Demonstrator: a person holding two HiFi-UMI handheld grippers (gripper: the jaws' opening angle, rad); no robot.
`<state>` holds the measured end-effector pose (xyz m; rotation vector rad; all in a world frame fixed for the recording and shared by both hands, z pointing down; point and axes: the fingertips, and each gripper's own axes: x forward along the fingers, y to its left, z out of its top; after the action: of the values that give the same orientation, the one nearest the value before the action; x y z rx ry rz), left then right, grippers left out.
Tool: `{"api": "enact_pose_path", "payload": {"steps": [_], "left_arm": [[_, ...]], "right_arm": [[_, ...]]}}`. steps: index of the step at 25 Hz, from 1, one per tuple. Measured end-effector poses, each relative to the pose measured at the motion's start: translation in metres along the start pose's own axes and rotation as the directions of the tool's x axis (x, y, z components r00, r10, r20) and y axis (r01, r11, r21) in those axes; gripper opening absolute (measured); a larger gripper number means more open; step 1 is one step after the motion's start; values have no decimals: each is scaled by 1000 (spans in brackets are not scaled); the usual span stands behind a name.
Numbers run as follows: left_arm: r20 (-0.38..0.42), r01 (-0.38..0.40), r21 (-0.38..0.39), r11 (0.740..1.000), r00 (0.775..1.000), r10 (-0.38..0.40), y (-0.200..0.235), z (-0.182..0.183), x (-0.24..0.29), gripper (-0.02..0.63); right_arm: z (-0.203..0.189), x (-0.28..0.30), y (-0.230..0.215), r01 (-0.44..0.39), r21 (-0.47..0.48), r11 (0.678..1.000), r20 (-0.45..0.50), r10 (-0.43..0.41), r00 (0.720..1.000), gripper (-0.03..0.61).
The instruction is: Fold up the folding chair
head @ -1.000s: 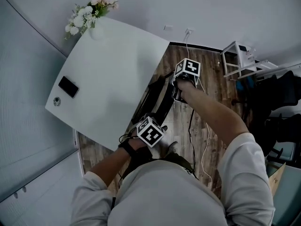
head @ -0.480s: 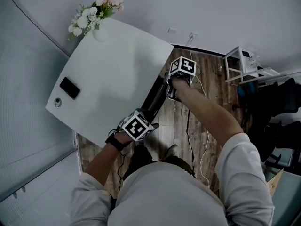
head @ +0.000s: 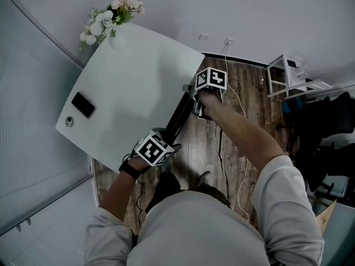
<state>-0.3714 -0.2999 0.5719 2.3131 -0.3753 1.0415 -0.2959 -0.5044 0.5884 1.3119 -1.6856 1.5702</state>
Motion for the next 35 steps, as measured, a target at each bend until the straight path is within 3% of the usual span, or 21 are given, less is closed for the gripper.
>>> {"api": "enact_pose_path", "payload": {"steps": [5, 10, 16, 20, 24, 27, 35], "left_arm": [[12, -90, 11, 996, 996, 90, 1, 2, -6, 290], [42, -207, 13, 978, 978, 206, 6, 6, -21, 305], [171, -327, -14, 945, 930, 325, 3, 46, -54, 313], [278, -388, -29, 921, 882, 380, -4, 86, -81, 311], [398, -417, 5, 909, 835, 380, -34, 134, -93, 301], [467, -411, 46, 910, 814, 345, -69, 167, -88, 284], [584, -356, 102, 929, 777, 234, -160, 223, -55, 190]], "right_arm": [[4, -12, 1, -42, -52, 998, 41, 44, 998, 304], [2, -30, -1, -109, -63, 992, 75, 113, 991, 312], [0, -75, -14, -191, -107, 976, 149, 206, 967, 314], [-3, -135, -35, -151, -254, 955, 275, 221, 936, 284], [-16, -217, -66, -7, -408, 913, 448, 206, 870, 261], [-35, -281, -96, 104, -458, 883, 560, 196, 805, 245], [-108, -430, -193, 347, -365, 864, 791, 92, 604, 168]]}}
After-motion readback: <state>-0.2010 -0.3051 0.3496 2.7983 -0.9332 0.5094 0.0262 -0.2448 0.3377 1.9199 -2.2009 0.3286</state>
